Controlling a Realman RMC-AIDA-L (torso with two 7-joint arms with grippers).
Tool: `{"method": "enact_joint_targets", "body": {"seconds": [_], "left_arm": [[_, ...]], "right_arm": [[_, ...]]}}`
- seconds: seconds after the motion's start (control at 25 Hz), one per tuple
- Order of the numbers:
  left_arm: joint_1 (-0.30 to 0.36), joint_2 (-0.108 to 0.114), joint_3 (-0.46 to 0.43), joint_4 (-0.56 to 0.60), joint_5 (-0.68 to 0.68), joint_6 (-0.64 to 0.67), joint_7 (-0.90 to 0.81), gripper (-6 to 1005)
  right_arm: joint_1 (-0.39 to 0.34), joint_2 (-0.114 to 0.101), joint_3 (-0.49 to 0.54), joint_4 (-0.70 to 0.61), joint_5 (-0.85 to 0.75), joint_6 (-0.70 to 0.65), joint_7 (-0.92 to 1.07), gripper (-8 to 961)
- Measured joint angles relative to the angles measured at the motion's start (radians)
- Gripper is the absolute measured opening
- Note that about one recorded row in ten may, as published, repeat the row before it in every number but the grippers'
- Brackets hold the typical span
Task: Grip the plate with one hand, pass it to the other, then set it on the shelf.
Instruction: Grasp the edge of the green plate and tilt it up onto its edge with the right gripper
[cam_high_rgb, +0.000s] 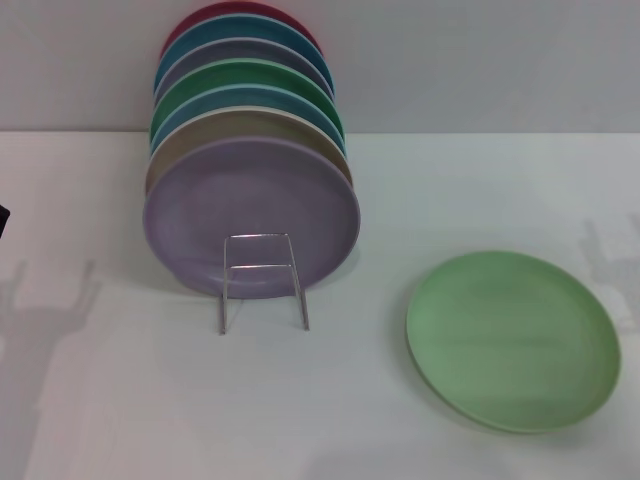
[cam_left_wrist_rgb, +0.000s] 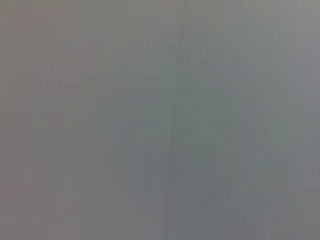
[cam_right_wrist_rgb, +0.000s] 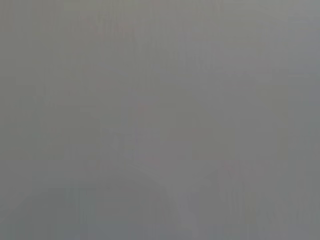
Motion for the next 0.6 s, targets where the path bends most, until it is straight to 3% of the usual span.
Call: {"method": "enact_joint_targets", "body": {"seconds": [0.6], "left_arm": [[0.0,0.0,-0.002,-0.004,0.0,0.0,0.0,860]], "right_arm": [[0.006,-0.001,0.0,-0.004,0.0,0.001,0.0,644]]}}
